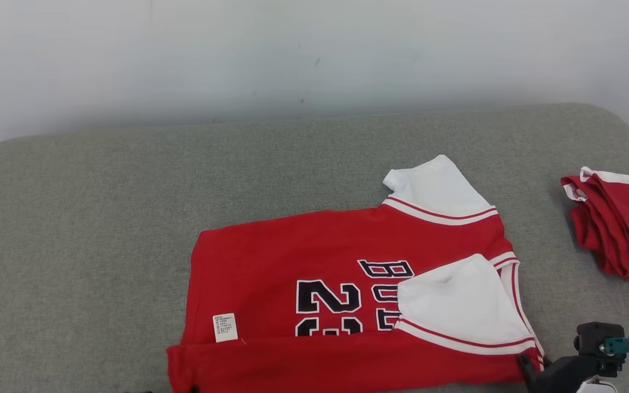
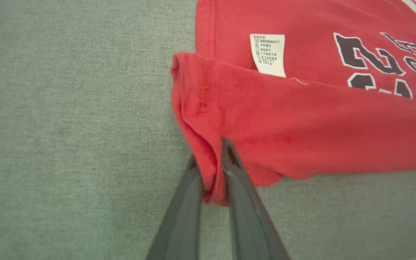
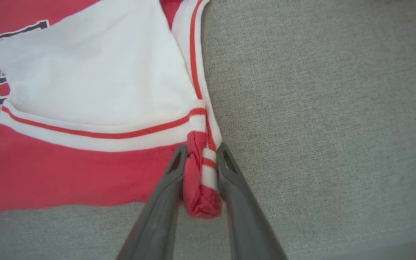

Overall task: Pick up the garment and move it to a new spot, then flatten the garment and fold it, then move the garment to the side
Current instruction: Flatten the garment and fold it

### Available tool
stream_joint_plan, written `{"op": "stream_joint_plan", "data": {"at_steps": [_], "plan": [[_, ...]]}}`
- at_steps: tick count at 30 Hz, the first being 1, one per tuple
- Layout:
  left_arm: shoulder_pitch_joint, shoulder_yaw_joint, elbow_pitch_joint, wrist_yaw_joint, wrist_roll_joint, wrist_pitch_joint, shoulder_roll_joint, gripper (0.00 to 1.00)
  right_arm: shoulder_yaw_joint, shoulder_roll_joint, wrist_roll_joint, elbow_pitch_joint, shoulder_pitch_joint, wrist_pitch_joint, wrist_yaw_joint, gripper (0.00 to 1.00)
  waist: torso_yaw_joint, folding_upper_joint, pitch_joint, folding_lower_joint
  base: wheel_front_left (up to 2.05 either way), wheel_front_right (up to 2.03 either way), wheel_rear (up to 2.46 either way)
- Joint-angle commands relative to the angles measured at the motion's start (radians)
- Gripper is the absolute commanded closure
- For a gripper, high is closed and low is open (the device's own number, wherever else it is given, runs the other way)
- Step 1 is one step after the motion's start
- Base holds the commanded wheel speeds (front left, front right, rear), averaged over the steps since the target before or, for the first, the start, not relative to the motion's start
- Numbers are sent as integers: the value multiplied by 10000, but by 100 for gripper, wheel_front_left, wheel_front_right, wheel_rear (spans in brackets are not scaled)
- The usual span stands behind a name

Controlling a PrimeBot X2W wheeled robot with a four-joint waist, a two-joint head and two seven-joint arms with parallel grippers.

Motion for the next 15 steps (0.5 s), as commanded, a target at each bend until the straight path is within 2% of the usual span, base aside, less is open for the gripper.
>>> {"op": "stream_joint_plan", "data": {"at_steps": [1,7,11,15], "plan": [[156,-3,40,34,-51,21,35,0,-48,16,-101,-44,46,-41,-32,0,-16,-1,-13,0,0,0,0],[89,135,-9,242,-175,231,123,0,-109,-48,-174,-97,-169,35,-32,0,-16,-1,-30,0,0,0,0],[-375,411,-519,235,-427,558,340,0,31,-521,-141,-457,-798,251,-32,0,15,-1,153,0,0,0,0],[-1301,618,-864,97,-512,1368,784,0,408,-1155,-5,-684,-1778,799,-32,0,52,-1,432,0,0,0,0]]}}
